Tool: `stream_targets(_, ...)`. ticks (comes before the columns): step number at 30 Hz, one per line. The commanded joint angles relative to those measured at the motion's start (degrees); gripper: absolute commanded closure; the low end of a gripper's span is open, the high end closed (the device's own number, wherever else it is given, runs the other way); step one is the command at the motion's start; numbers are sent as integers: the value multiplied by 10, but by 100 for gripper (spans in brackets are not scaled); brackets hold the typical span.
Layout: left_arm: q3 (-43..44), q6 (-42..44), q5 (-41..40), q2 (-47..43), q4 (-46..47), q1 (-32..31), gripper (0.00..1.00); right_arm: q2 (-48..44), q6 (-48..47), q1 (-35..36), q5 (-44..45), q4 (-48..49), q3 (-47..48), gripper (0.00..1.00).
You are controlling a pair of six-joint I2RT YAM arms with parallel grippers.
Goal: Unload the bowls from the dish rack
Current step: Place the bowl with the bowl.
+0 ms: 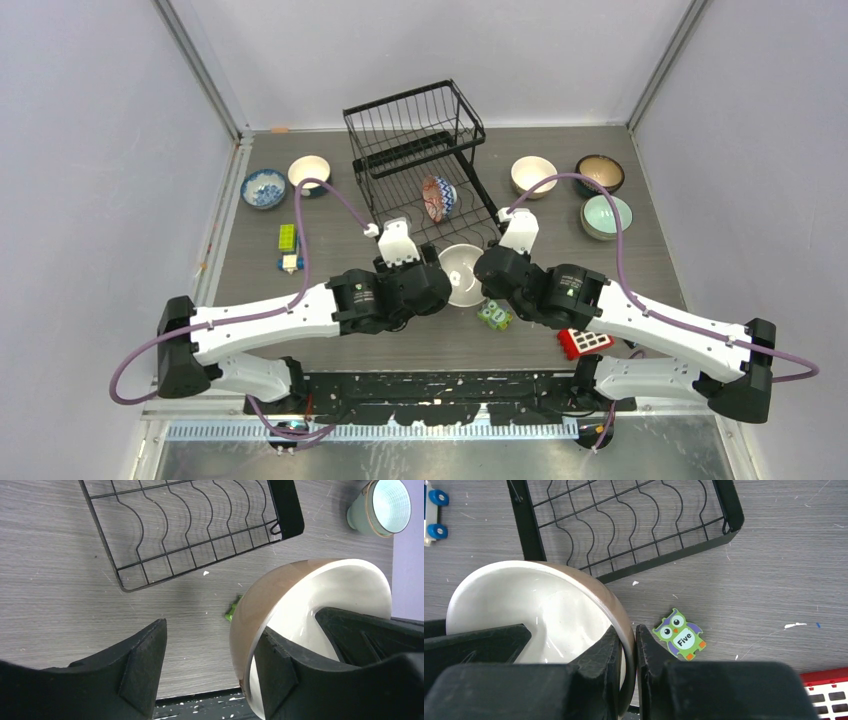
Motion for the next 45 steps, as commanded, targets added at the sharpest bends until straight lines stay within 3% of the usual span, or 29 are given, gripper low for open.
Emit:
stream_targets(1, 20, -42, -15, 8, -5, 1, 40, -9, 40, -4, 32, 41, 29, 99)
stream_targets(10, 20, -48, -5, 17, 5, 1, 57, -9, 56, -6, 35, 45, 23, 99)
stream_targets(14, 11, -53, 3, 14, 18, 2, 60, -5, 60, -6, 29, 47, 22, 99)
stream_targets(25, 0, -45, 6, 9, 37, 2, 99, 7, 58, -7, 19, 49, 24, 99)
stream_targets(29, -3, -37, 3, 5, 40, 2, 100, 6, 49, -6, 10, 47, 28, 99)
stream_targets(31, -4, -34, 1, 2, 38, 2, 100, 3, 38, -7, 4, 45, 29, 90)
stream_targets(35, -4, -33, 0, -4, 29, 2, 100, -3, 3, -6, -18, 36, 42, 51)
stream_targets(37, -2, -30, 4, -5, 27, 3, 100, 1, -21, -6, -29, 17, 62, 38)
stream_targets(40, 3, -27, 18, -6, 22, 5, 100, 17, -69, -7, -40, -32, 104, 32)
stream_targets(45, 3, -30, 47, -14, -10, 9, 100, 50, -144, -6, -74, -107, 178, 30)
